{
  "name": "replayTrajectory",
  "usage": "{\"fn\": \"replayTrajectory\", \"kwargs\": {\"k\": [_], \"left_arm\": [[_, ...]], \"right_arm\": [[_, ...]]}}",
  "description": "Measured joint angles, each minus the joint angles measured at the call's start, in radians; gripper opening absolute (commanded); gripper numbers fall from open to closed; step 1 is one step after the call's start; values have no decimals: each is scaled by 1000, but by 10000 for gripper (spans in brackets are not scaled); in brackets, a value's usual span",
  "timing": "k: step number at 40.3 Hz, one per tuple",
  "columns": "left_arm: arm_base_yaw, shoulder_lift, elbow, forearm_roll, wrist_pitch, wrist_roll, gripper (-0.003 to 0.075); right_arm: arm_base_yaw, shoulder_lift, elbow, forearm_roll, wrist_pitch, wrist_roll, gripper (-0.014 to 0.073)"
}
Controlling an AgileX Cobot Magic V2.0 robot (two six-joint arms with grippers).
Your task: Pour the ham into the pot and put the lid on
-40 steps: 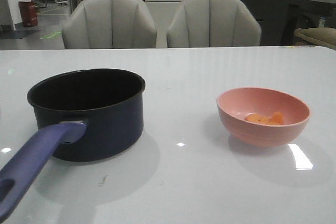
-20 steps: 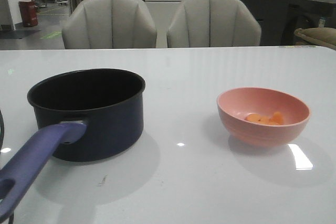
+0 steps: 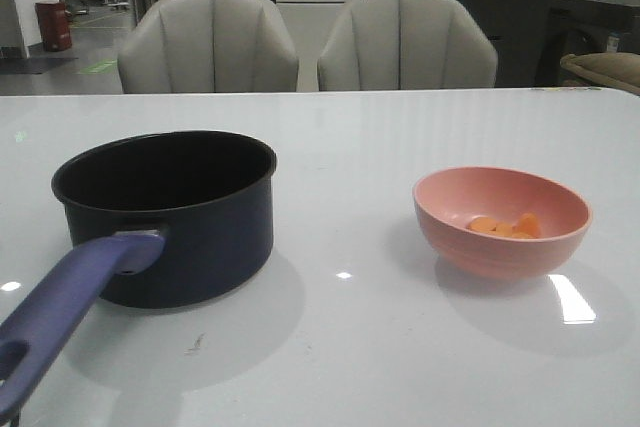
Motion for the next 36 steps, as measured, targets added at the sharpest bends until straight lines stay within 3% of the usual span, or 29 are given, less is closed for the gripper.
{"fn": "replayTrajectory", "kwargs": {"k": [8,19,36], "left_arm": [[-22,-146,-2,-15,-4,0,638],[-150,-399,14,-28,-6,0,638],[-256,-881,252,-34,-157,0,638]], "right_arm": [[0,0,0,0,0,0,161],[0,0,0,0,0,0,161],[0,0,0,0,0,0,161]]}}
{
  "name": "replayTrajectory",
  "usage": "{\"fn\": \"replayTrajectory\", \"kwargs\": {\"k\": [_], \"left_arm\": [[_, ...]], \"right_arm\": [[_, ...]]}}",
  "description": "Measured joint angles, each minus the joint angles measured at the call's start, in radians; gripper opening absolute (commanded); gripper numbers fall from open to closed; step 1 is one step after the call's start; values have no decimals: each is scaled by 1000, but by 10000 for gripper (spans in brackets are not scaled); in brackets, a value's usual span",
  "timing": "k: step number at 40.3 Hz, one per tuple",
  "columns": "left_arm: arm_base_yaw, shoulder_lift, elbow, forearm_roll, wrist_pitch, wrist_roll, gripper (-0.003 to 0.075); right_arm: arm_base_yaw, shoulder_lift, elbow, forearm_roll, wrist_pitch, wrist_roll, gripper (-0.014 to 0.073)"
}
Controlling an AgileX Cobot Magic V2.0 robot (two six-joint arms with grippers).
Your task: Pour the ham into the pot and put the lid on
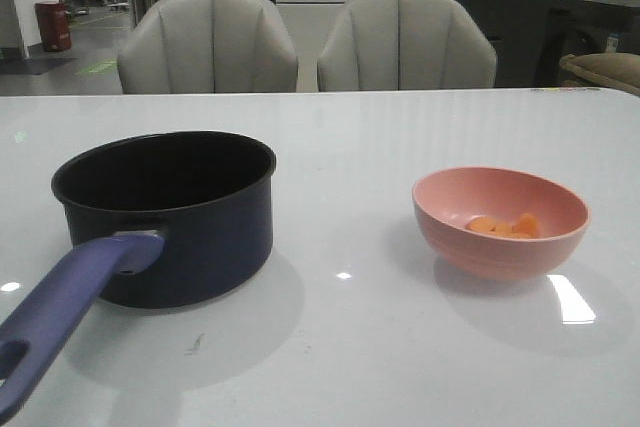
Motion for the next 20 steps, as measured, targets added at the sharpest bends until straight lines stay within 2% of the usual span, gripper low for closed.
{"fn": "replayTrajectory", "kwargs": {"k": [11,20], "left_arm": [[-47,-333,199,-12,-74,0,638],[-48,-544,363,-69,-111,0,638]], "right_arm": [[0,0,0,0,0,0,161],[0,0,0,0,0,0,161]]}}
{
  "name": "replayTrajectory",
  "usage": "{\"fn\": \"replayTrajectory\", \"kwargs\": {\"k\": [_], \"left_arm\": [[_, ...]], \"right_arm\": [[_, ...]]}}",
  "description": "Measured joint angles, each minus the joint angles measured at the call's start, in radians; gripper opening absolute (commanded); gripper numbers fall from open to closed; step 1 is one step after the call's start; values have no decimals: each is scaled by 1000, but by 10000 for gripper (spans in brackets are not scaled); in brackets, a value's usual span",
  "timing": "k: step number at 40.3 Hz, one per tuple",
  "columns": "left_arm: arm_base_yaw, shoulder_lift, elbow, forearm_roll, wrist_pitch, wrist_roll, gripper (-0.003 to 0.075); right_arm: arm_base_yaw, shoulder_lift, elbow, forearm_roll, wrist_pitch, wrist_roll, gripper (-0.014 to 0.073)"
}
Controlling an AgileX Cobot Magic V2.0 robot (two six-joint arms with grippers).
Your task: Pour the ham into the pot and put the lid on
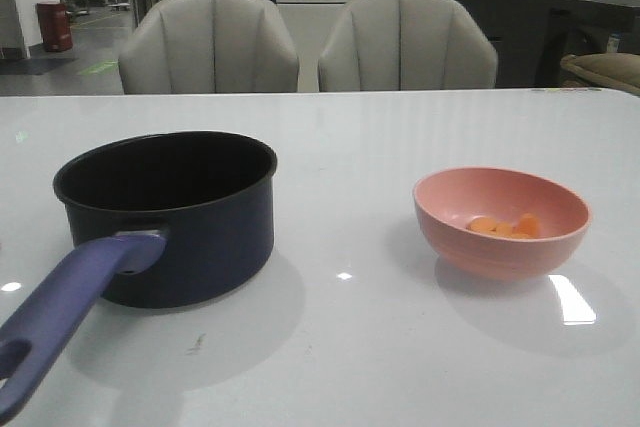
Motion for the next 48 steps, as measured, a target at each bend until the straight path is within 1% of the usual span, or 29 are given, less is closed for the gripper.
{"fn": "replayTrajectory", "kwargs": {"k": [7,16,23,25,29,36,40,45,48], "left_arm": [[0,-102,41,-22,-45,0,638],[0,-114,41,-24,-62,0,638],[0,-114,41,-24,-67,0,638],[0,-114,41,-24,-67,0,638],[-5,-114,41,-24,-67,0,638],[-24,-114,41,-24,-67,0,638],[-24,-114,41,-24,-67,0,638],[-24,-114,41,-24,-67,0,638],[-24,-114,41,-24,-67,0,638]], "right_arm": [[0,0,0,0,0,0,161],[0,0,0,0,-3,0,161],[0,0,2,0,-134,0,161],[0,0,-8,0,-134,4,161],[0,18,-87,0,-60,19,161],[0,159,-265,0,126,26,161],[0,212,-282,0,158,26,161],[0,233,-282,9,203,26,162],[0,247,-284,30,212,26,190]]}}
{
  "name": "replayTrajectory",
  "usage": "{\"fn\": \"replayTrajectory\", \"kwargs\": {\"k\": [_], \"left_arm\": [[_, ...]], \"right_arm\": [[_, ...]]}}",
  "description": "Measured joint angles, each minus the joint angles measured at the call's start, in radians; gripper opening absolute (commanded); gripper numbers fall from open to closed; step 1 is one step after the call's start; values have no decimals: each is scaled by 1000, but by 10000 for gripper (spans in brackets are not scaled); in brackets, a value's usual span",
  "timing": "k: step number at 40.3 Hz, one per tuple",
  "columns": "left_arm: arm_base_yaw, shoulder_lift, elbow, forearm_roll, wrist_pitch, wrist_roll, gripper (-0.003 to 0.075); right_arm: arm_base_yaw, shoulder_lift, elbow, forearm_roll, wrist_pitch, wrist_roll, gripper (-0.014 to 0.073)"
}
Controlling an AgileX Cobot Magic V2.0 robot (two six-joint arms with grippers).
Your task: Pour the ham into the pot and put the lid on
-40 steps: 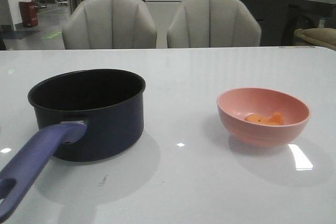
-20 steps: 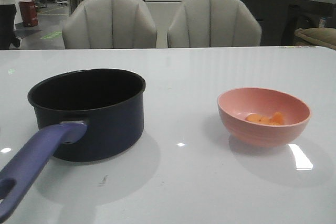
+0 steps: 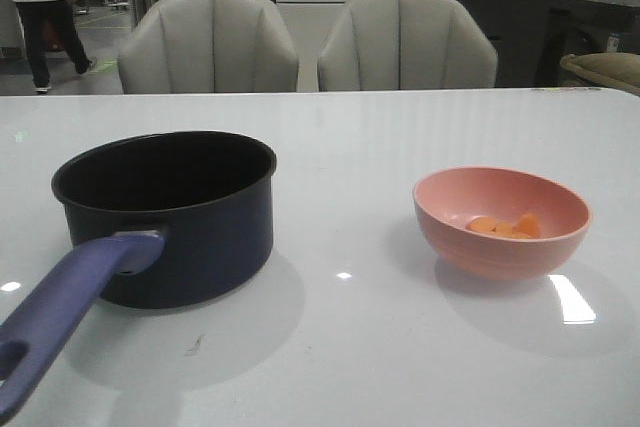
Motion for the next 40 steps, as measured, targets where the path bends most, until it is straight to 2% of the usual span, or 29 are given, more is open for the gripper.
{"fn": "replayTrajectory", "kwargs": {"k": [8,11,21,40], "left_arm": [[-2,0,0,0,0,0,638],[-2,0,0,0,0,0,638],[-2,0,0,0,0,0,638],[-2,0,0,0,0,0,638]], "right_arm": [[0,127,-19,72,24,1,440],[0,203,-36,117,36,1,482],[0,536,-154,165,76,2,486],[37,1169,-523,191,74,-12,486]]}}
